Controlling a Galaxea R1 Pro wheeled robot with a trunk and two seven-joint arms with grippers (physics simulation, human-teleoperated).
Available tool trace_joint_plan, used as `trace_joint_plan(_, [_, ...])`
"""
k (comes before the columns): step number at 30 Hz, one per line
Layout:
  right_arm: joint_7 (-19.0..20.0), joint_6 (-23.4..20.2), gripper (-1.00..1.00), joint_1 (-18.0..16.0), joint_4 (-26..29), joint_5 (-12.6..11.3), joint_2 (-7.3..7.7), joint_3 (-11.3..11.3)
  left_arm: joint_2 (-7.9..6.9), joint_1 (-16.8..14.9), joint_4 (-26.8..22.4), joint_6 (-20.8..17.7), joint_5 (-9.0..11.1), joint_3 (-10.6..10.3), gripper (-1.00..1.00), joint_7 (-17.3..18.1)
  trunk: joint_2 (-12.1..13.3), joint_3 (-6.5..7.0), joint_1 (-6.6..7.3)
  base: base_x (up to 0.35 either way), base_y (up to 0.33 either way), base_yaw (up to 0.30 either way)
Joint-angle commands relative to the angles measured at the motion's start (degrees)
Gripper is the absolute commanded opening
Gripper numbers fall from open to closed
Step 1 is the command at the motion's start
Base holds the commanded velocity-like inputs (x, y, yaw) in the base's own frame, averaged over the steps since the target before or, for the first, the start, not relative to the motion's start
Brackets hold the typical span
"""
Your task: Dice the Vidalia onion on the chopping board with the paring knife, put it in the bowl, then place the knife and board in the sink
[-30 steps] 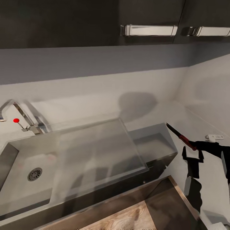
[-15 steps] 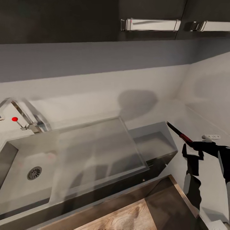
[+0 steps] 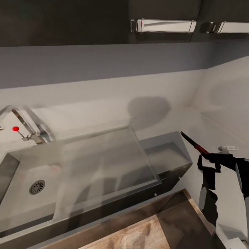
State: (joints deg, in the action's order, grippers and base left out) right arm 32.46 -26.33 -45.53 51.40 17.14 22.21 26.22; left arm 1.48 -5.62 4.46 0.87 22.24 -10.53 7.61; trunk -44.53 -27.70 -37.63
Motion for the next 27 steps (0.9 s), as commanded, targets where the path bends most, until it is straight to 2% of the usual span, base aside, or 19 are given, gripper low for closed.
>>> trace_joint_plan(1, [0.58, -0.14, 1.0, -0.02, 0.04, 0.97, -0.02, 0.15, 0.02, -0.09, 0.2, 0.09, 0.61, -0.46, 1.0, 0.3, -0.04, -0.06, -0.01, 0.0, 0.0, 0.0])
trace_joint_plan(24, [0.5, -0.37, 1.0, -0.06, -0.03, 0.91, -0.76, 0.14, 0.02, -0.09, 0.2, 0.09, 0.61, -0.46, 1.0, 0.3, -0.04, -0.06, -0.01, 0.0, 0.0, 0.0])
trace_joint_plan(25, [0.5, -0.38, -1.0, -0.06, -0.01, 0.9, -0.76, 0.14, 0.02, -0.09, 0.2, 0.09, 0.61, -0.46, 1.0, 0.3, -0.04, -0.06, -0.01, 0.0, 0.0, 0.0])
trace_joint_plan(27, [0.5, -0.39, -1.0, -0.07, -0.02, 0.89, -0.76, 0.14, 0.02, -0.09, 0.2, 0.09, 0.61, -0.46, 1.0, 0.3, -0.04, -0.06, -0.01, 0.0, 0.0, 0.0])
